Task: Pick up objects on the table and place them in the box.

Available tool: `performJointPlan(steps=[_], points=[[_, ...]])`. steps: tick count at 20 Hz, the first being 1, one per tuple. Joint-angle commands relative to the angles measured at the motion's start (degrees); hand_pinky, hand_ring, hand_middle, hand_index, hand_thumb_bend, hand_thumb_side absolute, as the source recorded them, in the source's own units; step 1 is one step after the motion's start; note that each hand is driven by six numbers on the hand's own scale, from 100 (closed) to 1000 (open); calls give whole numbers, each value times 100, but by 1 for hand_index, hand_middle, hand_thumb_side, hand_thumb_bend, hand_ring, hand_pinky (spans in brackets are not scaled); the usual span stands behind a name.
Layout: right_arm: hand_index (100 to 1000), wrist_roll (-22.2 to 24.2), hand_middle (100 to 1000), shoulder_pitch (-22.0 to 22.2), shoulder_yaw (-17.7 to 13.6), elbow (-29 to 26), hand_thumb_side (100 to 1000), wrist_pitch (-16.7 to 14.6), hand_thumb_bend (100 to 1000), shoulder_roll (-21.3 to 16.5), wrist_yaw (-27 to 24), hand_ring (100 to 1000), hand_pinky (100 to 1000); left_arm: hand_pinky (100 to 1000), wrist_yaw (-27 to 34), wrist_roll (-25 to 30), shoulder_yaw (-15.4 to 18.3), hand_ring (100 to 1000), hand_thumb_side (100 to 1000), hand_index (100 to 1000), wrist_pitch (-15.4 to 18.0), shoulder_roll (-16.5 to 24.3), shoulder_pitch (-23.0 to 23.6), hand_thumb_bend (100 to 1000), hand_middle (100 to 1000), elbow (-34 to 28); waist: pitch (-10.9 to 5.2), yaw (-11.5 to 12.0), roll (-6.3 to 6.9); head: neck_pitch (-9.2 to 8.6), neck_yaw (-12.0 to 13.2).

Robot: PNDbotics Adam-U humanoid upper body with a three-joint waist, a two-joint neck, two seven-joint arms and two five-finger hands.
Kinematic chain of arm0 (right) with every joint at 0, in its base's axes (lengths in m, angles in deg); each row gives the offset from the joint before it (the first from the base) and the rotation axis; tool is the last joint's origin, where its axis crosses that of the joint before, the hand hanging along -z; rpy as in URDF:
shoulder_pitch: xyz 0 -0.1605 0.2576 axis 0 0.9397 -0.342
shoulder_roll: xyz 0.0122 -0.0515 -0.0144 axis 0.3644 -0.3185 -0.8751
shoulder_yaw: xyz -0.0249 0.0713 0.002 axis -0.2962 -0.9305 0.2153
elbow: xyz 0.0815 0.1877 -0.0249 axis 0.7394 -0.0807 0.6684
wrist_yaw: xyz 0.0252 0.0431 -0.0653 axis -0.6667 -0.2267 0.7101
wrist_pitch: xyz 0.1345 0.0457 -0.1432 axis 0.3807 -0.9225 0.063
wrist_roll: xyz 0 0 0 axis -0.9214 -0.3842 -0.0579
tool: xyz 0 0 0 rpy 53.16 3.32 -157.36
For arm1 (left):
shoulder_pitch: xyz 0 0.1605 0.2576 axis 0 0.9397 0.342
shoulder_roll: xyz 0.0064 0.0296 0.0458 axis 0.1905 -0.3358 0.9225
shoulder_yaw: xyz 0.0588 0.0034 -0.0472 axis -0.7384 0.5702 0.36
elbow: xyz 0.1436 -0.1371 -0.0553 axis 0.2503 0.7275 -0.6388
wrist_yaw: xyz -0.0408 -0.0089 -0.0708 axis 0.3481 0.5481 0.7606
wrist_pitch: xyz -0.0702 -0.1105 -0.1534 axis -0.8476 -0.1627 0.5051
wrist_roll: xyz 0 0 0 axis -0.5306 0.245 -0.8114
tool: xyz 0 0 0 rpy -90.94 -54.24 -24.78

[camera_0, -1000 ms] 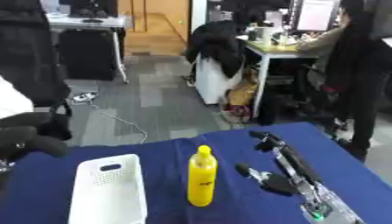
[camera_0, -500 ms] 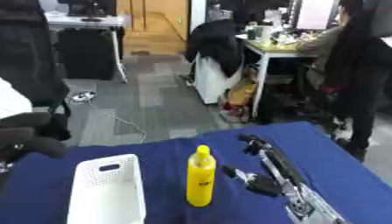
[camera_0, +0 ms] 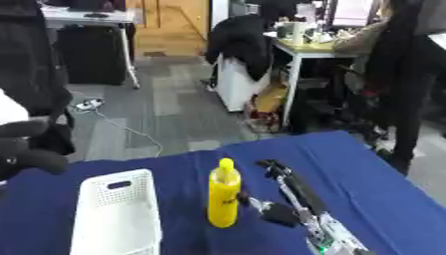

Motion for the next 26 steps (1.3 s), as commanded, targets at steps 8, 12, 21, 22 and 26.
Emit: performJointPlan(steps=[8,12,21,22,26], points=[[939,-113,852,-360,-30,298,980,-118,651,204,12,736,754,696,45,19,-3,613,887,878,3,49,-109,237,864,-74,-54,27,25,14,-238],[936,-166,849,-499,-72,471,978,-106,646,269,36,737,755,696,55,21,-4,613,887,878,1,40,-126,238,864,-74,-48,32,28,-11,-354],[934,-336,853,-743,-183,858,995,-63,637,344,189,745,761,696,79,26,-5,614,887,878,1,-3,-211,239,864,-74,22,75,49,-155,-538],[935,-352,856,-757,-189,876,995,-62,638,348,193,747,762,696,81,28,-5,614,887,878,-2,-9,-218,239,864,-74,28,81,50,-169,-552],[943,-411,868,-799,-207,938,1000,-42,644,375,203,761,780,696,94,32,-5,614,887,878,-6,-24,-247,239,864,-74,44,102,55,-201,-571]])
